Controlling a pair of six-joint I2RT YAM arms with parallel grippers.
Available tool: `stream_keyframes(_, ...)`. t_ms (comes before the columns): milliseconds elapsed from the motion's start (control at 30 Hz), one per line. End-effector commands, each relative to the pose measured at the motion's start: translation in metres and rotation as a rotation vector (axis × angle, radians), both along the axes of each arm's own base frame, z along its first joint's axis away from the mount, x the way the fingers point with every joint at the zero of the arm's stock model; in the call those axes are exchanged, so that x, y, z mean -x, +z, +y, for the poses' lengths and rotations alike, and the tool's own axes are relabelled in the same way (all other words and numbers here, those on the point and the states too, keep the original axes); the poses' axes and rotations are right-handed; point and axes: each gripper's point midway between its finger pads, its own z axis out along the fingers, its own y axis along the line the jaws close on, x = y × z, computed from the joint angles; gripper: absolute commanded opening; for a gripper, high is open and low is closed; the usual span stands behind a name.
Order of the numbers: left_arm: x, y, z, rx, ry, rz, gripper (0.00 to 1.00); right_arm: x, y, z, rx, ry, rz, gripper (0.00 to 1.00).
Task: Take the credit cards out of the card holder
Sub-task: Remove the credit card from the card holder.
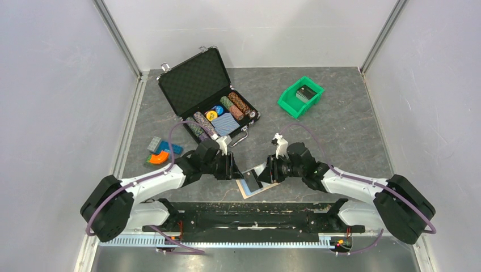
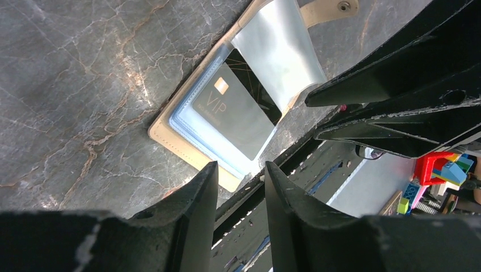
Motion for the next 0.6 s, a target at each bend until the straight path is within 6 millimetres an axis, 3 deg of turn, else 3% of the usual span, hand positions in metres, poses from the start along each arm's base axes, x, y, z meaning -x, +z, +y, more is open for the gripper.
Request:
stream_keyframes(0,-0.005,0.008,-0.005,0.019,0.019,0.000,0.40,-0.015,0.008,0.006,0.000,-0.013,-0.058,0.35)
stream_keyframes(333,-0.008,0.008,-0.028,0.107,-0.031,0.027,0.28,-0.027,-0.008,0.003,0.025,-0.026,-0.035,0.30)
stream_keyframes(567,-0.004,-0.018,-0.027,0.076,-0.037,0.070,0.24,-0.023,-0.018,0.005,0.009,-0.001,0.011,0.30)
